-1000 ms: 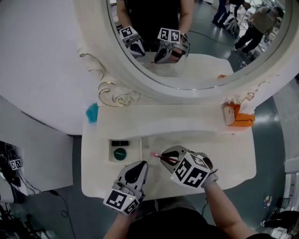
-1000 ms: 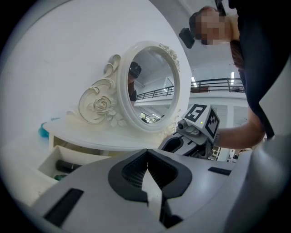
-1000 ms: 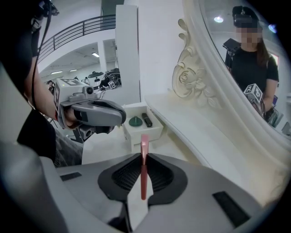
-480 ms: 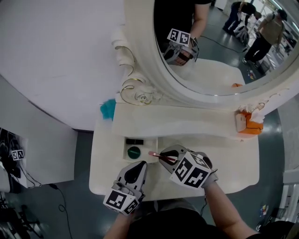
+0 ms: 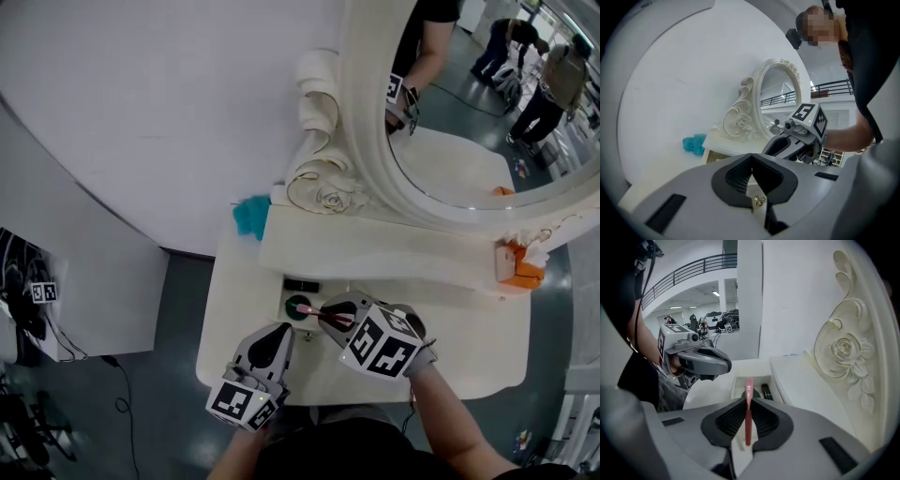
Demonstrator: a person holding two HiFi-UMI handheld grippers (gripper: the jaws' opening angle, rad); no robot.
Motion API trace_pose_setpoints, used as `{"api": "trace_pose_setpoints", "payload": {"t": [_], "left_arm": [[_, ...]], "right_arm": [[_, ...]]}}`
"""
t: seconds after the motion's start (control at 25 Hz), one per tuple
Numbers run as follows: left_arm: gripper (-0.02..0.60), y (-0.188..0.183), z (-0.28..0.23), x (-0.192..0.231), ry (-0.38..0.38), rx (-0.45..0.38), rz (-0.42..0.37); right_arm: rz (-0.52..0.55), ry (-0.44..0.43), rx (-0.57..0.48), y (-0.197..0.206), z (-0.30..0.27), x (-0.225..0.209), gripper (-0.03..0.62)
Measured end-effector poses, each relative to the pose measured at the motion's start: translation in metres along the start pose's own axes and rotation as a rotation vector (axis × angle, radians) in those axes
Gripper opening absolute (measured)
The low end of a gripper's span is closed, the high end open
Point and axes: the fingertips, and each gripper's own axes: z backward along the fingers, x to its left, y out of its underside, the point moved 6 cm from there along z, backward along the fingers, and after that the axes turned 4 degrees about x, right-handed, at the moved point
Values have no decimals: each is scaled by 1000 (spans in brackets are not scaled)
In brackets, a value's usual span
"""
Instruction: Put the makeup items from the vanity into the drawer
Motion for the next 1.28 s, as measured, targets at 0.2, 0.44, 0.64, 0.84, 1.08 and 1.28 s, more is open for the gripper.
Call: {"api": "trace_pose_setpoints", "payload": {"t": [0.2, 0.44, 0.64, 0.84, 1.08, 1.28], "left_arm": [[15, -3, 7, 14, -21, -5, 8], [15, -4, 12, 27, -37, 0, 16], [15, -3, 14, 37, -44, 7, 26], [15, -3, 17, 45, -50, 10, 34], [15, -1, 18, 53, -55, 14, 43], [15, 1, 19, 57, -58, 16, 48]], "right_arm": [[47, -30, 45, -10, -16, 3, 57], [76, -66, 101, -14, -33, 4, 57], [98, -83, 159, -13, -45, 2, 57], [105, -106, 191, -14, -53, 0, 57], [107, -119, 215, -15, -61, -2, 57], [109, -131, 241, -14, -67, -4, 57]]}}
